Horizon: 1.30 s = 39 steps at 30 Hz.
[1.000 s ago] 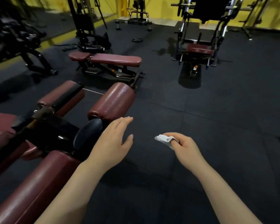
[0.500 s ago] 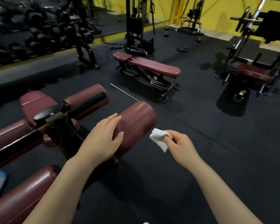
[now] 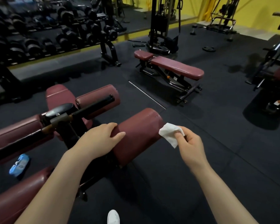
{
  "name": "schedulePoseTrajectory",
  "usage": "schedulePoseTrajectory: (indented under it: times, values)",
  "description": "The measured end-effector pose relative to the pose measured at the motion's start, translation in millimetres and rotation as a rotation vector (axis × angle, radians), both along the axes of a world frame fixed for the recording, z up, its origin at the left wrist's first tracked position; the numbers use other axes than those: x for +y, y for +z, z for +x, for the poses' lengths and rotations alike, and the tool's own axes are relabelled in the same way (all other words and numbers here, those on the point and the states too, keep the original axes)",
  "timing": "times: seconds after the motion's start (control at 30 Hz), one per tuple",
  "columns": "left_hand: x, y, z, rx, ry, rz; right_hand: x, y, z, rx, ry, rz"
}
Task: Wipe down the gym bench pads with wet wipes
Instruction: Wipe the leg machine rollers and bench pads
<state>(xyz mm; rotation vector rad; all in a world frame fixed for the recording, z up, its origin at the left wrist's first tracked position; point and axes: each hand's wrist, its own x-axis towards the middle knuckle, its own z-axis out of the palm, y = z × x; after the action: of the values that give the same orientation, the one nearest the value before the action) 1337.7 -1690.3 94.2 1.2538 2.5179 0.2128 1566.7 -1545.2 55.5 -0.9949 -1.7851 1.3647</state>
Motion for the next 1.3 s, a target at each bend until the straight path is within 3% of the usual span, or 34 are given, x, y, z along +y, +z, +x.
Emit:
schedulePoseTrajectory:
  times: [0.2, 0.3, 0.4, 0.5, 0.6, 0.67, 0.83, 0.93, 1.13, 1.27, 1.3]
  values:
    - [-5, 7, 3, 0.033, -0.048, 0.009, 7, -6, -5, 0.080, -0.016, 0.019]
    - [2, 6, -2, 0.057, -0.068, -0.081, 10, -11, -6, 0.092, -0.016, 0.002]
    - [12, 7, -11, -0.061, -0.031, -0.148, 10, -13, -7, 0.129, -0.051, -0.004]
    - [18, 11, -23, -0.078, -0.013, -0.084, 9, -14, -5, 0.153, -0.073, -0.005]
    - [21, 18, -23, 0.005, -0.050, 0.128, 10, -16, -3, 0.151, -0.090, -0.007]
    - [22, 19, -13, -0.034, -0.068, 0.240, 12, -14, -1, 0.154, -0.095, -0.004]
    - [19, 14, -3, -0.126, -0.121, 0.156, 15, -10, -9, 0.167, -0.152, 0.022]
    - [26, 12, -13, -0.181, -0.099, 0.084, 16, -5, -30, 0.179, -0.227, 0.143]
    - [34, 1, -29, -0.515, 0.082, 0.127, -22, -15, -84, -0.093, 0.008, 0.760]
    - [23, 3, -21, -0.623, 0.136, 0.378, -62, -14, -95, -0.046, 0.617, 1.009]
    - [18, 6, -19, -0.653, 0.133, 0.432, -55, -14, -93, -0.053, 0.675, 1.048]
